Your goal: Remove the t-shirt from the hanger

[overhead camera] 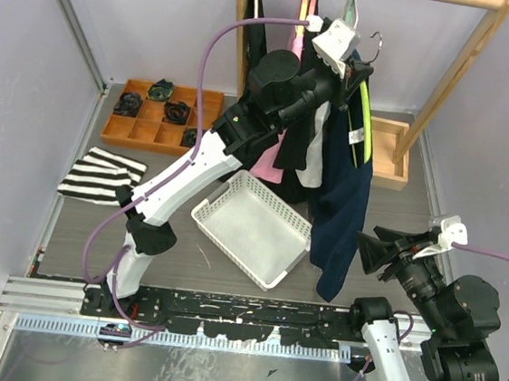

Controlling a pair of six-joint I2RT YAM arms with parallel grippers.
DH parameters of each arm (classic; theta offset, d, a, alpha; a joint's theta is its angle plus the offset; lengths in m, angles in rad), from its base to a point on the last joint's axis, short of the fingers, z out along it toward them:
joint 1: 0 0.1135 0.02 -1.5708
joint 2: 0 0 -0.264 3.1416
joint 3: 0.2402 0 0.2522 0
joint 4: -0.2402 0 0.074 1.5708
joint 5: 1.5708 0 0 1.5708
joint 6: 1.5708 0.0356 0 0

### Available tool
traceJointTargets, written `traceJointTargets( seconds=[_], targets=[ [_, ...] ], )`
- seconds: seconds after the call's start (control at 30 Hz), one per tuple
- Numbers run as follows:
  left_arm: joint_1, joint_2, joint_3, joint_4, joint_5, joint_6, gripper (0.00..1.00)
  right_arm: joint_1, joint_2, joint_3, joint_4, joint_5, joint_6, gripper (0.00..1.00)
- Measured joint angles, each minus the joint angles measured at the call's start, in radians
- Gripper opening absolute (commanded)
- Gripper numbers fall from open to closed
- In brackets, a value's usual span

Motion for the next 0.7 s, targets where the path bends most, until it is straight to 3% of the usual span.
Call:
traceJointTargets(
  seconds=[0.27, 0.43, 0.63, 0.7],
  targets=[
    [0.000, 0.002, 0.000, 0.006, 0.000, -0.009, 0.00, -0.070, -0.001, -0.071, -0.014, -0.072, -0.005, 0.45],
    [0.000, 0.002, 0.000, 0.006, 0.000, -0.012, 0.00, -0.084, -0.016, -0.109, -0.027, -0.097, -0.012, 0.16],
    [0.000, 0.002, 0.002, 0.005, 0.000, -0.013, 0.00, -0.088, -0.036, -0.119, -0.058, -0.084, -0.008, 0.01],
    [0.000, 0.002, 0.003, 0.005, 0.000, -0.015, 0.00, -0.088, -0.046, -0.121, -0.065, -0.065, -0.006, 0.01]
  ],
)
